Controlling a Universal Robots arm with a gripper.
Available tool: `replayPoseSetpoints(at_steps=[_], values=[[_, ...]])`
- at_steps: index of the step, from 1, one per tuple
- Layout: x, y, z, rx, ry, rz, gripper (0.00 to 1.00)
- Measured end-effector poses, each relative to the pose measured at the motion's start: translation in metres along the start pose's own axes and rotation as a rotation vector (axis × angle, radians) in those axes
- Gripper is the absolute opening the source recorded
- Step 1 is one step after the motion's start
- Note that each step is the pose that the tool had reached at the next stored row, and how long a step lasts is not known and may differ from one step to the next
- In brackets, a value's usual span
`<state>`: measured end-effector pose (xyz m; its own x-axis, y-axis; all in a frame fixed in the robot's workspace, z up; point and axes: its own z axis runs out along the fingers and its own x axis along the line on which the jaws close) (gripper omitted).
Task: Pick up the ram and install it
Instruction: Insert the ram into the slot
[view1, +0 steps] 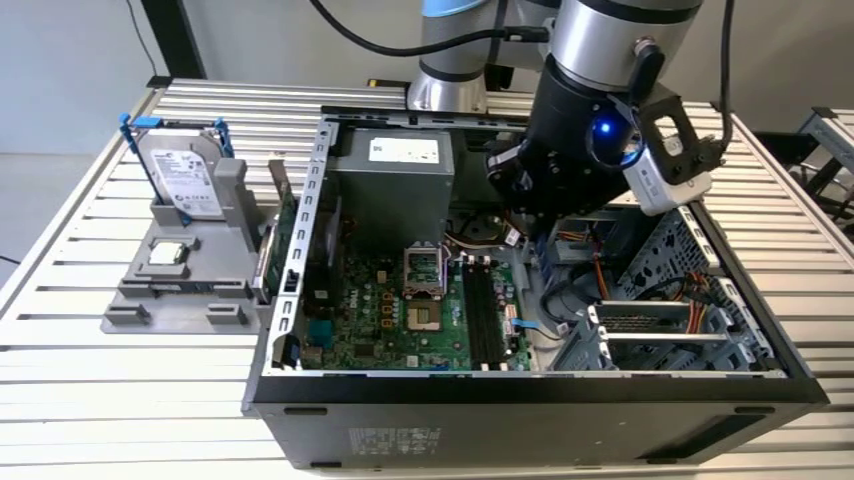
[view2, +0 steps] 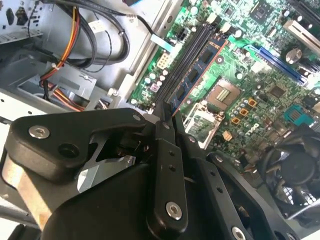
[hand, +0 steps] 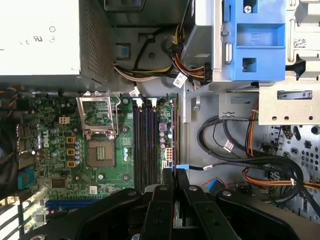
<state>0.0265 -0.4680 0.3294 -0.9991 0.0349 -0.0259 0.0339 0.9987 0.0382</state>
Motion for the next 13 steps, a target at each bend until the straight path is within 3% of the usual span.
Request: replayPoseSetpoints(at_steps=[13], values=[[0.0037, -0.0010, 0.0235, 0.0027, -0.0001, 0.001, 0.00]])
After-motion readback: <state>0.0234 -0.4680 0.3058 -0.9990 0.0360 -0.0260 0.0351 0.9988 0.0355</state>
